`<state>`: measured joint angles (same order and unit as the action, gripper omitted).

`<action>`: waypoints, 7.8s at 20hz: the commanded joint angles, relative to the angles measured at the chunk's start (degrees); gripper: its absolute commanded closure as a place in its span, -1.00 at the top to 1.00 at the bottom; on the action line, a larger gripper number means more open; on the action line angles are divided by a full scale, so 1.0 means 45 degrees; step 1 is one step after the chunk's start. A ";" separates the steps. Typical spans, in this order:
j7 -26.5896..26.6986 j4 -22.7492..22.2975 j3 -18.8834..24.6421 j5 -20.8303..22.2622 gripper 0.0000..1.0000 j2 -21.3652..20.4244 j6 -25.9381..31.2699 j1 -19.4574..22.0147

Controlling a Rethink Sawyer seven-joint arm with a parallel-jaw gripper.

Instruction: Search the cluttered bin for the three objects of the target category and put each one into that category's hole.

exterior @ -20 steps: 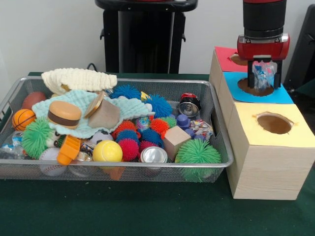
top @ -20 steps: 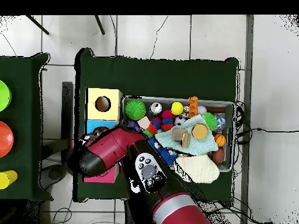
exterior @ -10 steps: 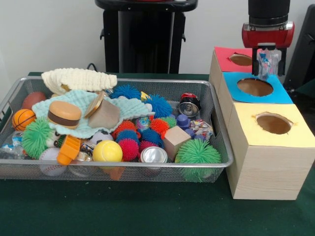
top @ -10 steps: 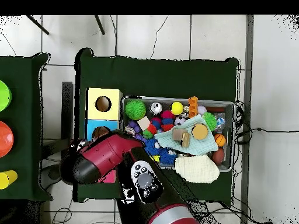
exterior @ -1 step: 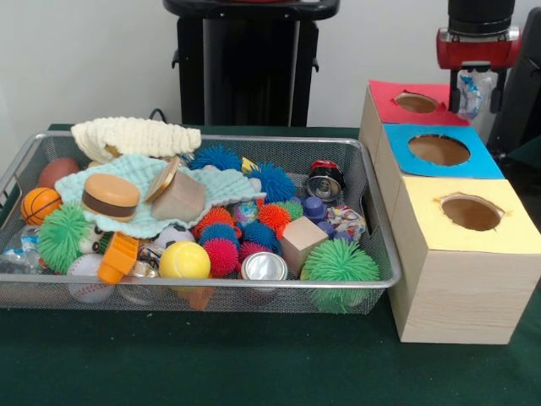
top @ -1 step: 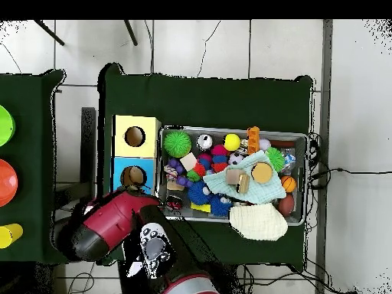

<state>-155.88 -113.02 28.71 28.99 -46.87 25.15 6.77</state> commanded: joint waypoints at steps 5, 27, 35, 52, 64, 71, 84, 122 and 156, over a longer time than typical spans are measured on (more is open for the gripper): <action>-0.0007 0.0122 -0.1158 0.0231 1.00 0.1766 0.0148 0.0154; 0.1970 0.0321 -0.0701 0.0987 1.00 0.2118 0.0478 0.2531; 0.2741 0.0585 -0.0463 0.1513 1.00 0.2438 0.0764 0.3109; 0.4895 0.0603 0.0345 0.4380 1.00 0.2415 0.2469 0.3886; 0.1685 -0.1836 0.0511 0.3406 1.00 0.0610 0.1919 0.2731; 0.0775 -0.3584 0.0865 0.1581 1.00 -0.1372 0.2023 0.2174; -0.0600 -0.3350 -0.1014 0.3074 1.00 -0.0227 -0.0158 0.0770; -0.3094 0.0453 -0.4604 0.3763 1.00 0.3567 -0.2267 -0.3910; 0.1282 -0.0180 -0.3772 0.0361 1.00 0.2203 -0.0655 -0.2584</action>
<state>-155.80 -115.18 6.36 31.73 -34.18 19.35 -10.32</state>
